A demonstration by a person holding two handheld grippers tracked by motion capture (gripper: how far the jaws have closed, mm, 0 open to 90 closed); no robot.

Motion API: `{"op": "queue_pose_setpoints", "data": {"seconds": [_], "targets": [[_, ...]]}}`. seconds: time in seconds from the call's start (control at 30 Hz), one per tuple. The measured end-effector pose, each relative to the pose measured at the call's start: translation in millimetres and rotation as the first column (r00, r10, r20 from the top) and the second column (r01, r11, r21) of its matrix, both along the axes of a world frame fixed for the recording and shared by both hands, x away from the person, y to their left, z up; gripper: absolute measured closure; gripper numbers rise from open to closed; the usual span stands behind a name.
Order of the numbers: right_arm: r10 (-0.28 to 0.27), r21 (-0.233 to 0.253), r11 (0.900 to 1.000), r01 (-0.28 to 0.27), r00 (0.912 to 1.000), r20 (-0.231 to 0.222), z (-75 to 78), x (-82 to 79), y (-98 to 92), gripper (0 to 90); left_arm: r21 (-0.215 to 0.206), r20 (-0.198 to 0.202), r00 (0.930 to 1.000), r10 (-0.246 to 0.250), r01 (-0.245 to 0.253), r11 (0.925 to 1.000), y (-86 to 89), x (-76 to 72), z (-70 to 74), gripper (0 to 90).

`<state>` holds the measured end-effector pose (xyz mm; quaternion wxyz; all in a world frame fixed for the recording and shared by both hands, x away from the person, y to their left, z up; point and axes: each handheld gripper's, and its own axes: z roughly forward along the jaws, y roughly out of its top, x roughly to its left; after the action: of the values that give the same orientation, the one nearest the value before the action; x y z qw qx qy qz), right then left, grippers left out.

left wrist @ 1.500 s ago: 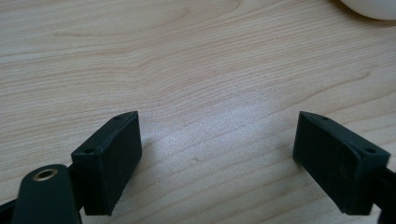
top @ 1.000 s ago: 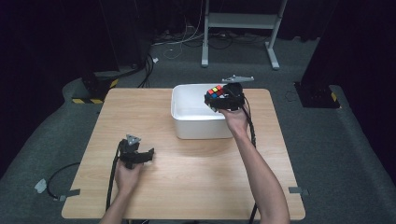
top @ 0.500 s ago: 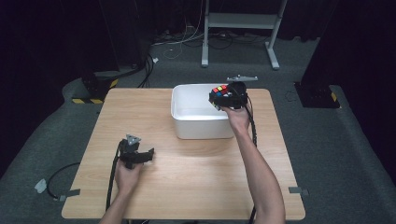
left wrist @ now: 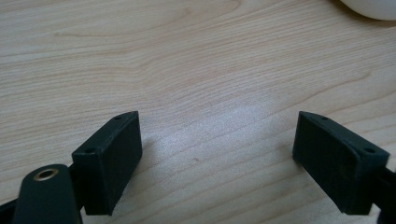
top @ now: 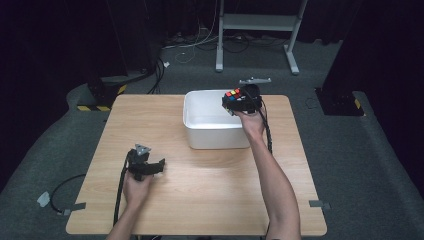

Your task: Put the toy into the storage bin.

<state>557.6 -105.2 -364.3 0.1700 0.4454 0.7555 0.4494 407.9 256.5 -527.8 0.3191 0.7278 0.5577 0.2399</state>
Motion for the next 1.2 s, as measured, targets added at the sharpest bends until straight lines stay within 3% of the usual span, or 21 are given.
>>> {"op": "queue_pose_setpoints", "data": {"seconds": [0.37,0.7,0.83,1.2], "targets": [[0.003,-0.064,0.998,-0.006,0.9993,-0.037,-16.2,12.3,17.2,31.8,0.001,0.0,1.0,0.0,0.0,1.0,0.1,0.0,0.0,16.0],[0.008,-0.122,0.992,-0.015,0.9984,-0.056,-11.3,18.8,29.5,31.8,0.001,0.0,1.0,0.0,0.0,1.0,0.0,0.0,0.0,16.0],[0.006,-0.15,0.989,-0.02,0.9957,-0.093,-14.8,24.3,34.9,31.8,0.0,0.0,1.0,0.001,-0.001,1.0,0.0,0.0,0.0,16.0],[0.006,-0.182,0.983,-0.03,0.9908,-0.135,-11.7,33.5,43.7,31.9,-0.003,0.004,1.0,0.004,-0.004,1.0,-0.3,0.0,-0.2,16.0]]}}
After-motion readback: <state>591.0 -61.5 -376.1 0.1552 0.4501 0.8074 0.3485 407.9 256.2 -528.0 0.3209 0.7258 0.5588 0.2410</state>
